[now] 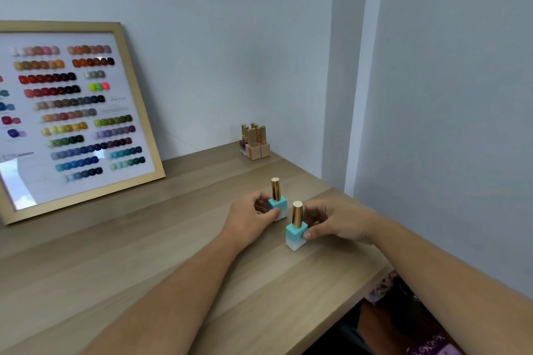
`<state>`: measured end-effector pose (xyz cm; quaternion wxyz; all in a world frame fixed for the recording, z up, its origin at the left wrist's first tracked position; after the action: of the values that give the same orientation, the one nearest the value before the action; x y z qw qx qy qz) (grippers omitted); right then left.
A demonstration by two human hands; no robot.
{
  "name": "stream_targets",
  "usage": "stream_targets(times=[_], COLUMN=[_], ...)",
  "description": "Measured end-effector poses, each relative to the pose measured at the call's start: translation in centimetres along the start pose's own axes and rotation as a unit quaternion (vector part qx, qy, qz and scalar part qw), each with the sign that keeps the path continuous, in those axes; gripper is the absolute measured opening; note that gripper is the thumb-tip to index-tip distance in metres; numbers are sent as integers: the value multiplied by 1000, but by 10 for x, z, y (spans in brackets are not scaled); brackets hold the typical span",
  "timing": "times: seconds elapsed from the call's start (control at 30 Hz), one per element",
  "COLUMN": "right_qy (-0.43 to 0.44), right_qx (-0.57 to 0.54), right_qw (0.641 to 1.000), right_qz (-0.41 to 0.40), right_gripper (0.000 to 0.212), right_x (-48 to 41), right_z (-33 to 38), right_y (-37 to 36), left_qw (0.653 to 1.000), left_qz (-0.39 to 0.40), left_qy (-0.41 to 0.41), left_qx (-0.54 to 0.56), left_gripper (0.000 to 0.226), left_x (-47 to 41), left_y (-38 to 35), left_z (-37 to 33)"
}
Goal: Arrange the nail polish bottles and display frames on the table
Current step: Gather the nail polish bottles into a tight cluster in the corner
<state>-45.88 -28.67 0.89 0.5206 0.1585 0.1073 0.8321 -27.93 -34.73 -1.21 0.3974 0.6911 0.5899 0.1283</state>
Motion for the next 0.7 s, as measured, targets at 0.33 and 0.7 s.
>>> stream_targets(times=[0.33,0.7], right_qy=[105,98], right_qx=[-130,-95], right_qw=[949,923], right_qz=[-269,-361], right_gripper=[25,27], right_x=[-51,-164], right_z=[-20,-15], right_y=[31,71], left_qw=[997,993], left_qz=[-54,-64], left_qy=[52,97], left_qx=[6,-27], left_gripper=[25,32], left_x=[-41,-133], left_y=[9,-2], left_z=[22,52])
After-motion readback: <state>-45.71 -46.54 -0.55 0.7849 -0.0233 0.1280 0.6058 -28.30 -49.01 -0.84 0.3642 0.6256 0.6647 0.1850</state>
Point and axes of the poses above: each hand's wrist, its own x-axis away from the middle knuckle, its own y-axis out of the back of the hand, z = x × y, the point moved 3 cm from there along -x, towards the middle knuckle, and after that the axes turned 12 degrees about -x, right-handed, at the moved point
